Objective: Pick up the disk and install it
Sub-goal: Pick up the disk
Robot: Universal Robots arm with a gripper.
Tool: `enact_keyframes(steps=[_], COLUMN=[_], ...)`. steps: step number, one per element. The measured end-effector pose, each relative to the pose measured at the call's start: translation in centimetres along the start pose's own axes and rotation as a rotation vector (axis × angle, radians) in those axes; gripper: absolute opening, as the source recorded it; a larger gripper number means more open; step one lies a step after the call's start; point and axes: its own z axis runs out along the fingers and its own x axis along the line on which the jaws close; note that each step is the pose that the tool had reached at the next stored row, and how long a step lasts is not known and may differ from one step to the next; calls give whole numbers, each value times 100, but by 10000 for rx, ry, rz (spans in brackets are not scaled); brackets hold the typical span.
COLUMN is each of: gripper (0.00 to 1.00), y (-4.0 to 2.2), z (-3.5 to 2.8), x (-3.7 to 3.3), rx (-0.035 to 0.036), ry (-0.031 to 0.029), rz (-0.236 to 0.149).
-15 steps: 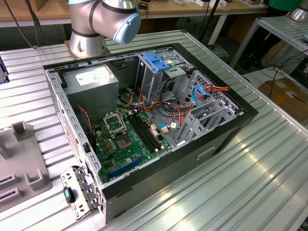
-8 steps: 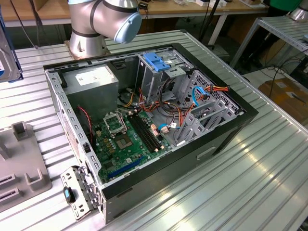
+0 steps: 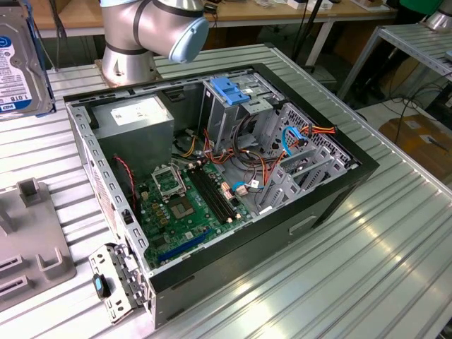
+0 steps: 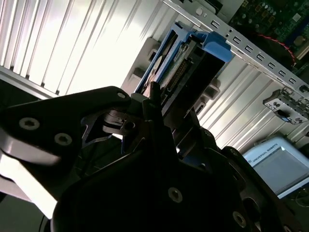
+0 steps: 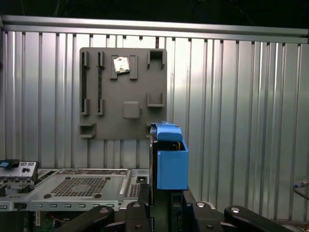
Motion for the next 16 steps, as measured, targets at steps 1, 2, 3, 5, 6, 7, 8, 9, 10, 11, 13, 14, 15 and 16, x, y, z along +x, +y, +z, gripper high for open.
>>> enact_keyframes(steps=[1, 2, 3, 5, 6, 7, 8, 9, 10, 11, 13, 14, 15, 16], gripper=[35, 35, 35, 35, 35, 35, 35, 35, 35, 35, 35, 35, 35, 35], y=[-40, -62, -92, -185, -205, -231, -250, -281, -314, -332, -392, -420, -450, -497], z=[1, 1, 1, 2, 3, 4, 4, 4, 4, 5, 6, 6, 7, 7], x=[1, 2, 2, 4, 5, 5, 6, 6, 7, 8, 9, 9, 10, 11], rx=[0, 0, 0, 0, 0, 0, 0, 0, 0, 0, 0, 0, 0, 0], ry=[0, 0, 0, 0, 0, 0, 0, -1, 0, 0, 0, 0, 0, 0], rz=[0, -1, -1, -1, -1, 0, 0, 0, 0, -1, -1, 0, 0, 0])
